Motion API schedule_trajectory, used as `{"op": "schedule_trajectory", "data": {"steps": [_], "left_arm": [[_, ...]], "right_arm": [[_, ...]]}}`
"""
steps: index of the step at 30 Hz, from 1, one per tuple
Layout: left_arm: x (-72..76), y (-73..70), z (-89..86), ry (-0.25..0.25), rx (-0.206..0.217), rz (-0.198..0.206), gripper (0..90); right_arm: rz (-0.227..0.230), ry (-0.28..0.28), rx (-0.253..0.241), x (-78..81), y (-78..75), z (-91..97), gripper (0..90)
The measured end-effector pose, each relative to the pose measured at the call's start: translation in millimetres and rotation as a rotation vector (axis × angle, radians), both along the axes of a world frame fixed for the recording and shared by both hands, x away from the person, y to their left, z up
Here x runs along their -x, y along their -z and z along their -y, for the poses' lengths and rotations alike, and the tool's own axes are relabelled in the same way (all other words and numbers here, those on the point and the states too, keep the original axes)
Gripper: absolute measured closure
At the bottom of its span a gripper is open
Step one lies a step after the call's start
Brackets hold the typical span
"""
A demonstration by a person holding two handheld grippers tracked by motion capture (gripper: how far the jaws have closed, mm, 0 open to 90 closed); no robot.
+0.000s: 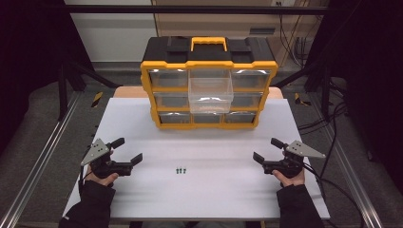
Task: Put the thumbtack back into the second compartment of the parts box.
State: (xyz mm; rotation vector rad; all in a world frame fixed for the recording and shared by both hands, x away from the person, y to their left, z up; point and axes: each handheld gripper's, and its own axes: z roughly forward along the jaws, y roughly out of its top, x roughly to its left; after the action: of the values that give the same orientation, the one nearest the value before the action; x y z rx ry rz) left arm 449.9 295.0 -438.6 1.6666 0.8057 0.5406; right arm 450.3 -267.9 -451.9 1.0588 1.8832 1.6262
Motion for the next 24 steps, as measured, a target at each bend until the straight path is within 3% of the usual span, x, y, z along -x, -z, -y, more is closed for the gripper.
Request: {"op": "schedule_trajectory", "data": {"steps": [15,24], "left_arm": [[2.6,-3.5,14.5,0.011,-0.004,-0.018,0.8],[5.2,-1.1,35.0,0.028,-0.019,-0.039,0.6]], "right_arm": [[0.007,0.005,-0.006,1.5,0.0,1.3,2.3],[0.005,0.0,0.004,1.4,1.7,-0.6,2.2]]}}
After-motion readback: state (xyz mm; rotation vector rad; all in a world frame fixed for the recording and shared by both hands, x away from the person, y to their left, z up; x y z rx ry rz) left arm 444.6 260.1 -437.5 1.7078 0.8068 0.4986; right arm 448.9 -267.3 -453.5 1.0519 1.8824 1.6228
